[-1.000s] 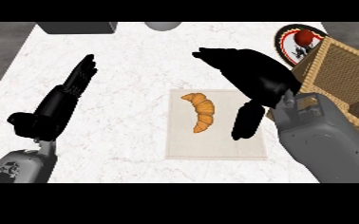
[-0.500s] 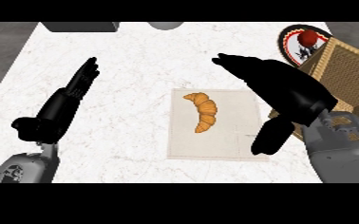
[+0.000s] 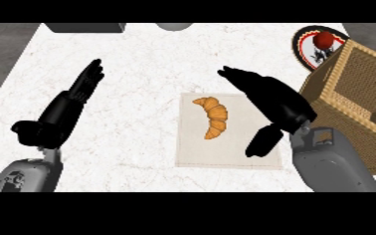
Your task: Pick the croissant from the placemat and place it in the basket
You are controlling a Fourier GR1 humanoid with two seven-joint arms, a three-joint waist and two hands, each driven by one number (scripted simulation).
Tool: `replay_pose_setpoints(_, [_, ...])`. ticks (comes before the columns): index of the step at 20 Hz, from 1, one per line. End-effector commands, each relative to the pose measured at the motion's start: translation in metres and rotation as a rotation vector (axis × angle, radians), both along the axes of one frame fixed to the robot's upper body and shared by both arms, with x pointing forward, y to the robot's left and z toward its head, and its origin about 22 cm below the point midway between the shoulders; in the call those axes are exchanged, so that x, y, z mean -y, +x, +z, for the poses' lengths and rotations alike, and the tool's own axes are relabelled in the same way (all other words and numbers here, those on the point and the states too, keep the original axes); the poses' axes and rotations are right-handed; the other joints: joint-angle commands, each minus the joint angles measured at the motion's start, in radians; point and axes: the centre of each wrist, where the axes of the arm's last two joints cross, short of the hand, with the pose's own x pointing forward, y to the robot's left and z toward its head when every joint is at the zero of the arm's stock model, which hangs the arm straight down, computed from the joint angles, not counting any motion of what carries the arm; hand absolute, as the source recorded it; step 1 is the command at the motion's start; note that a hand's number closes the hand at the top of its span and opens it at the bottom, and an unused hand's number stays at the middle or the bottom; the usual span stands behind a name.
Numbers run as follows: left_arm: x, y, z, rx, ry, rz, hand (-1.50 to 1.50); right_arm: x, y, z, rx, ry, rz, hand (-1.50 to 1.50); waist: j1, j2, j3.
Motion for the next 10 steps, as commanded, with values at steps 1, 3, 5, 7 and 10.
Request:
replay_pose_setpoints(1, [0.007, -0.006, 0.019, -0.003, -0.001, -0.007, 0.00, -0.010, 0.012, -0.032, 0.036, 0.014, -0.015, -1.50, 0.006, -0.001, 0.000])
replay_pose_setpoints(3, [0.012, 0.008, -0.008, 0.000, 0.002, -0.008, 0.00, -0.014, 0.014, -0.054, 0.049, 0.016, 0.010, -1.50, 0.001, 0.002, 0.000])
replay_pose_setpoints(5, [0.002, -0.003, -0.010, 0.011, -0.008, -0.019, 0.00, -0.026, 0.028, -0.066, 0.058, -0.005, -0.006, -1.50, 0.007, 0.001, 0.000])
replay_pose_setpoints(7, [-0.010, 0.009, -0.002, 0.012, 0.015, 0.004, 0.00, -0.013, 0.022, -0.073, 0.061, -0.010, -0.003, -1.50, 0.000, 0.000, 0.000])
replay_pose_setpoints(10, [-0.003, 0.000, 0.002, 0.012, 0.009, -0.003, 0.00, -0.021, 0.016, -0.088, 0.058, 0.016, -0.006, -1.50, 0.000, -0.001, 0.000])
